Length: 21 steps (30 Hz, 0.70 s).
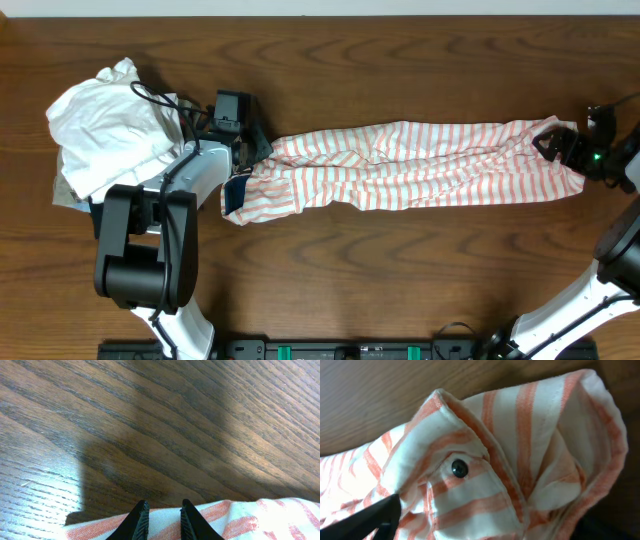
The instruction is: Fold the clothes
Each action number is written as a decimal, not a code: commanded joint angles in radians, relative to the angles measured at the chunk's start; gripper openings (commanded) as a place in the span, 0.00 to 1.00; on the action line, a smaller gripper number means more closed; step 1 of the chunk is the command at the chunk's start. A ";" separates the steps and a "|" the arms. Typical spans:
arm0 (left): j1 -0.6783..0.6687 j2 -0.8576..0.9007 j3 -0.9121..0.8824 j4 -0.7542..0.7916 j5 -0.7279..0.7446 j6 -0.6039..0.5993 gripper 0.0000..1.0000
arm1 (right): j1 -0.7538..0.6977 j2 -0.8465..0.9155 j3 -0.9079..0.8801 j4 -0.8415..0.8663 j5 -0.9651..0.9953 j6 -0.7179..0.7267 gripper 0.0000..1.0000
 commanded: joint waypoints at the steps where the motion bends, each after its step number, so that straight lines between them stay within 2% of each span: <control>1: 0.002 0.017 -0.009 -0.007 -0.011 0.018 0.23 | 0.028 0.066 -0.040 -0.013 0.023 0.045 0.88; 4: 0.002 0.017 -0.009 -0.006 -0.011 0.018 0.23 | 0.046 0.066 -0.040 -0.012 0.023 0.045 0.79; 9: 0.002 0.017 -0.009 -0.008 -0.011 0.018 0.23 | 0.078 0.066 -0.050 0.012 0.052 0.045 0.58; 11: 0.002 0.017 -0.009 -0.008 -0.011 0.018 0.23 | 0.089 0.066 -0.052 0.013 0.087 0.045 0.41; 14: 0.002 0.017 -0.009 -0.008 -0.011 0.018 0.23 | 0.097 0.066 -0.052 0.013 0.148 0.086 0.01; 21: 0.002 0.017 -0.009 -0.014 -0.005 0.018 0.23 | 0.081 0.047 -0.050 0.011 0.170 0.114 0.01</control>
